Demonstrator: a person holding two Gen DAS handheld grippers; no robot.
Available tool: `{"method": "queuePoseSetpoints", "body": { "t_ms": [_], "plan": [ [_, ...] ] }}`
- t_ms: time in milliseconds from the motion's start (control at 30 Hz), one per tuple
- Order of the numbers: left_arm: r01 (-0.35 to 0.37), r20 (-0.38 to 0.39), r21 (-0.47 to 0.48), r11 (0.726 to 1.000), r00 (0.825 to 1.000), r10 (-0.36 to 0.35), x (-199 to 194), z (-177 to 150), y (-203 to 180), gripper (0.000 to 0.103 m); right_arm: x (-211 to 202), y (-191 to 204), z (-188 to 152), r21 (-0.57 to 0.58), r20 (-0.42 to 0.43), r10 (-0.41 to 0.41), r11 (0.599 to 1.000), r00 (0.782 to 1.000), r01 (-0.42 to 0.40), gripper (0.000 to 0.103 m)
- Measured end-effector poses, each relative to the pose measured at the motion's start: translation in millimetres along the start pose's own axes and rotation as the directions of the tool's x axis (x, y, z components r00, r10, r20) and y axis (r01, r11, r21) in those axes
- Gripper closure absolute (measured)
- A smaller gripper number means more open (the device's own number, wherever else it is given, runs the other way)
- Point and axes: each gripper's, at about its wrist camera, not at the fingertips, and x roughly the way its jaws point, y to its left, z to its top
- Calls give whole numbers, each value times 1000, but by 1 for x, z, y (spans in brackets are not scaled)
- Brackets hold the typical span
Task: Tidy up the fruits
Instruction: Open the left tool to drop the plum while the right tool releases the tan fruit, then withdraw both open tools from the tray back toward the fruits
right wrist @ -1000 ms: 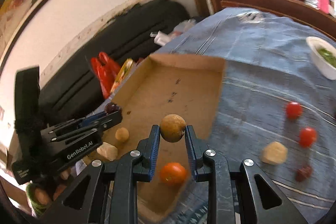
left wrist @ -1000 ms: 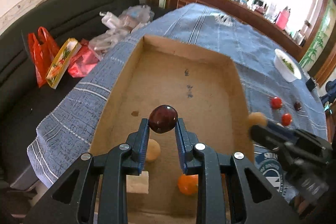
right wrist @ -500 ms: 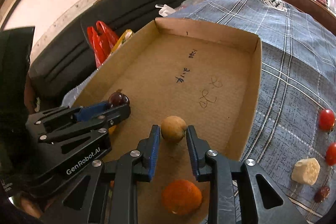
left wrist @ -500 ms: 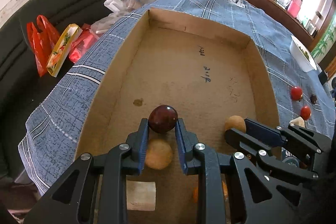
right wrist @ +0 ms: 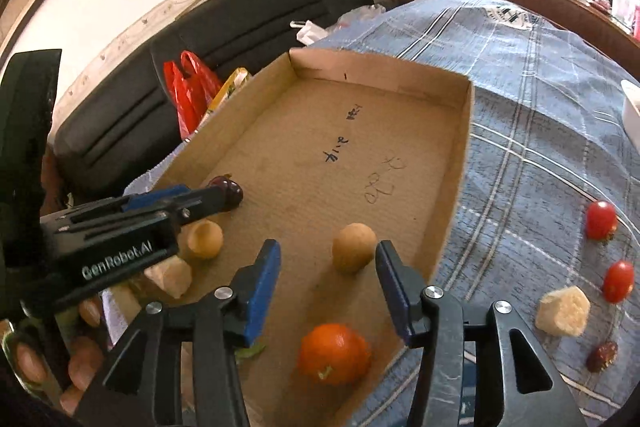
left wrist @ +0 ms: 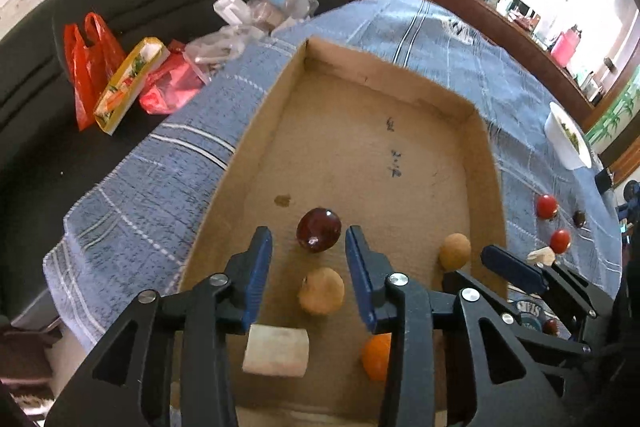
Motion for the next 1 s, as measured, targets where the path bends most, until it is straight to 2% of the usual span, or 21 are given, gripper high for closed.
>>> {"method": "queuePoseSetpoints", "body": {
  "t_ms": [33, 100, 233, 433, 767, 1000],
  "plan": [
    [-3, 9, 3, 1000, 1000, 3, -4, 0, -1, 56, -6, -1, -2, 3, 11, 3, 1000, 1000, -3, 53],
    [-13, 35, 15, 1000, 999, 13, -13, -2, -7, 52, -21, -3, -6, 9, 38, 0, 1000, 999, 0, 53],
    [-1, 55, 39, 999, 998, -1, -25, -6, -18, 52, -54, -14, -17, 40, 110, -26, 999, 994, 22, 52],
    [48, 58, 90, 995, 997, -53, -39, -17, -46, 52, -95, -47, -40, 125, 168, -75, 991, 983, 55, 52],
    [153, 37, 222, 963, 986, -165, -60, -45, -110, 53, -140, -107, -87, 270, 192, -186, 954, 964, 131, 52],
    [199, -3, 288, 937, 978, -207, -63, -65, -147, 53, -161, -135, -113, 337, 192, -249, 925, 949, 175, 52]
  ]
}}
